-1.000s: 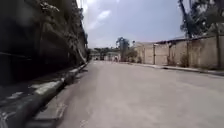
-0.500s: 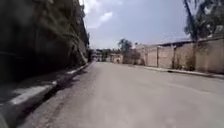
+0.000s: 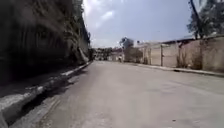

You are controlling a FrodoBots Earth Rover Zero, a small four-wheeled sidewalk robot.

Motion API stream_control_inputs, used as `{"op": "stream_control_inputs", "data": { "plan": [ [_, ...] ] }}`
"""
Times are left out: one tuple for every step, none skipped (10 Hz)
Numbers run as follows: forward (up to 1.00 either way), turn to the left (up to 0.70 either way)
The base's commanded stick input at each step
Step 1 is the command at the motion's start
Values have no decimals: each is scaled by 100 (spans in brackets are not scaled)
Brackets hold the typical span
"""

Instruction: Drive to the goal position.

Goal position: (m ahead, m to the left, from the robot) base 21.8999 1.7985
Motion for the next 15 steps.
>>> {"op": "stream_control_inputs", "data": {
  "plan": [
    [100,0],
    [100,0],
    [100,-11],
    [100,-31],
    [100,-36],
    [100,-29],
    [100,-6],
    [100,0],
    [100,0],
    [100,0],
    [100,0],
    [100,0],
    [100,0],
    [100,0],
    [100,0]
  ]
}}
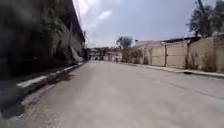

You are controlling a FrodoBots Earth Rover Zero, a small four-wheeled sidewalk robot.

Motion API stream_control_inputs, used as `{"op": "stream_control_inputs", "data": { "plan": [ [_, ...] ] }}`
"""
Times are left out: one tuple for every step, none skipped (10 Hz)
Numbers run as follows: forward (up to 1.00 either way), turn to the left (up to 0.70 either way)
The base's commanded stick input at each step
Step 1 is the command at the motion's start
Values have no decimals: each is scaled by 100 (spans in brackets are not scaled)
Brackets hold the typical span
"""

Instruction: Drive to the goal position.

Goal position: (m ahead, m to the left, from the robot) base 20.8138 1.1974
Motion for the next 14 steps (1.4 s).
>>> {"op": "stream_control_inputs", "data": {
  "plan": [
    [100,0],
    [100,0],
    [100,0],
    [100,0],
    [100,0],
    [100,0],
    [100,0],
    [100,0],
    [100,0],
    [100,0],
    [100,0],
    [100,0],
    [100,0],
    [100,0]
  ]
}}
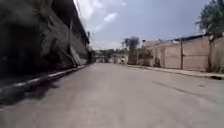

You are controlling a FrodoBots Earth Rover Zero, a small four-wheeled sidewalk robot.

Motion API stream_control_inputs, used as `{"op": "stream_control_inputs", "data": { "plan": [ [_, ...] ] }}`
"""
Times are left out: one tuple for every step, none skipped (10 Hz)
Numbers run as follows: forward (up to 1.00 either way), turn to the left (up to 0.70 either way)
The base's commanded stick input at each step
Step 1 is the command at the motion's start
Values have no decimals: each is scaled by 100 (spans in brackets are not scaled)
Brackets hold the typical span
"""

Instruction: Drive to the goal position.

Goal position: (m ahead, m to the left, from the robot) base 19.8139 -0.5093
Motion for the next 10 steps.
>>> {"op": "stream_control_inputs", "data": {
  "plan": [
    [100,0],
    [100,0],
    [100,0],
    [100,0],
    [100,0],
    [100,0],
    [100,0],
    [100,0],
    [100,0],
    [100,0]
  ]
}}
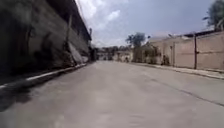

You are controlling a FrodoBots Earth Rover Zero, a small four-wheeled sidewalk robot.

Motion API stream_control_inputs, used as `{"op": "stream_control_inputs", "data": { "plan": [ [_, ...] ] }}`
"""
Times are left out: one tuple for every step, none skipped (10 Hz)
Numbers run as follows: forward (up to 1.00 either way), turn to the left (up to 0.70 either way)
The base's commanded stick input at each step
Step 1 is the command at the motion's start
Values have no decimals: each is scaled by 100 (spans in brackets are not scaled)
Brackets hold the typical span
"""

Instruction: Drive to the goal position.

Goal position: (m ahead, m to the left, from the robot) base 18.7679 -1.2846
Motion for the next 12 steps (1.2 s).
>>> {"op": "stream_control_inputs", "data": {
  "plan": [
    [100,0],
    [100,0],
    [100,0],
    [100,0],
    [100,0],
    [100,0],
    [100,0],
    [100,0],
    [100,0],
    [100,0],
    [100,0],
    [100,0]
  ]
}}
